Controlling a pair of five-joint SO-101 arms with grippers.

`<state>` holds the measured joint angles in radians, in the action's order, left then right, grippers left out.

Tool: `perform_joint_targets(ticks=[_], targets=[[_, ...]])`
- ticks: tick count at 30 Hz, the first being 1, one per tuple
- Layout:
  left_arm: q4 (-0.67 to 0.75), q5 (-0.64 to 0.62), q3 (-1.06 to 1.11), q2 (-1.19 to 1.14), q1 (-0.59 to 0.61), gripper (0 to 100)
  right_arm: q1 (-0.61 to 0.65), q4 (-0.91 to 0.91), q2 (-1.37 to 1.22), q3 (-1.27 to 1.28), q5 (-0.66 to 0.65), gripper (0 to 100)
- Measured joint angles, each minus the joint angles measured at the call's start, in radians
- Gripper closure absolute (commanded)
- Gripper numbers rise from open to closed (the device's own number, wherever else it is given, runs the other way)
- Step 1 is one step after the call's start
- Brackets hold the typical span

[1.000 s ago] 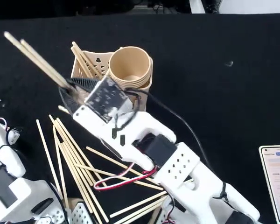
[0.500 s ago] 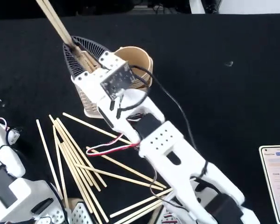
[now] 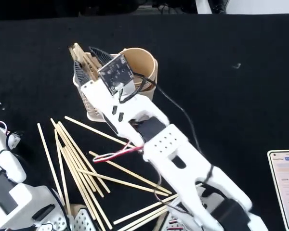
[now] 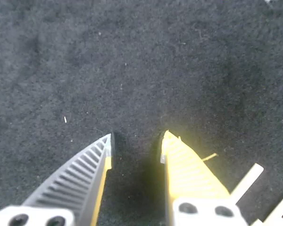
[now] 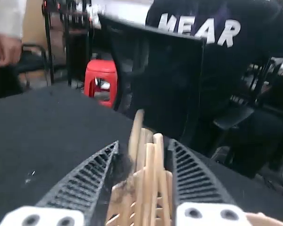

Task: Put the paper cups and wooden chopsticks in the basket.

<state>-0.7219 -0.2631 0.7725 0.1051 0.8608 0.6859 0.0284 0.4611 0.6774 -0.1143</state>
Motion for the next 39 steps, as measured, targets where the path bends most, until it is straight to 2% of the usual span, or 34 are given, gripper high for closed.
perform_joint_targets(ticks=[4,8,10,12,14,17,19,23,27,31,37,39], targets=[[0.0,0.0,0.0,0.0,0.0,82,0.002,0.204,0.196,-0.008,-0.023,91.0],[0.0,0.0,0.0,0.0,0.0,82,0.002,0.566,0.434,0.021,-0.086,90.4],[0.0,0.0,0.0,0.0,0.0,82,0.015,0.767,0.516,0.1,-0.144,86.4],[0.0,0.0,0.0,0.0,0.0,82,0.041,0.882,0.535,0.221,-0.215,81.2],[0.0,0.0,0.0,0.0,0.0,82,0.06,0.856,0.528,0.385,-0.264,78.8],[0.0,0.0,0.0,0.0,0.0,82,0.117,0.695,0.454,0.609,-0.284,78.7],[0.0,0.0,0.0,0.0,0.0,82,0.147,0.6,0.374,0.663,-0.285,78.6],[0.0,0.0,0.0,0.0,0.0,82,0.204,0.595,0.173,0.606,-0.287,78.3],[0.0,0.0,0.0,0.0,0.0,82,0.207,0.695,-0.025,0.442,-0.288,78.3],[0.0,0.0,0.0,0.0,0.0,82,0.207,0.701,-0.172,0.342,-0.298,78.3],[0.0,0.0,0.0,0.0,0.0,82,0.138,0.657,-0.276,0.285,-0.385,78.7],[0.0,0.0,0.0,0.0,0.0,82,0.12,0.655,-0.276,0.282,-0.416,81.8]])
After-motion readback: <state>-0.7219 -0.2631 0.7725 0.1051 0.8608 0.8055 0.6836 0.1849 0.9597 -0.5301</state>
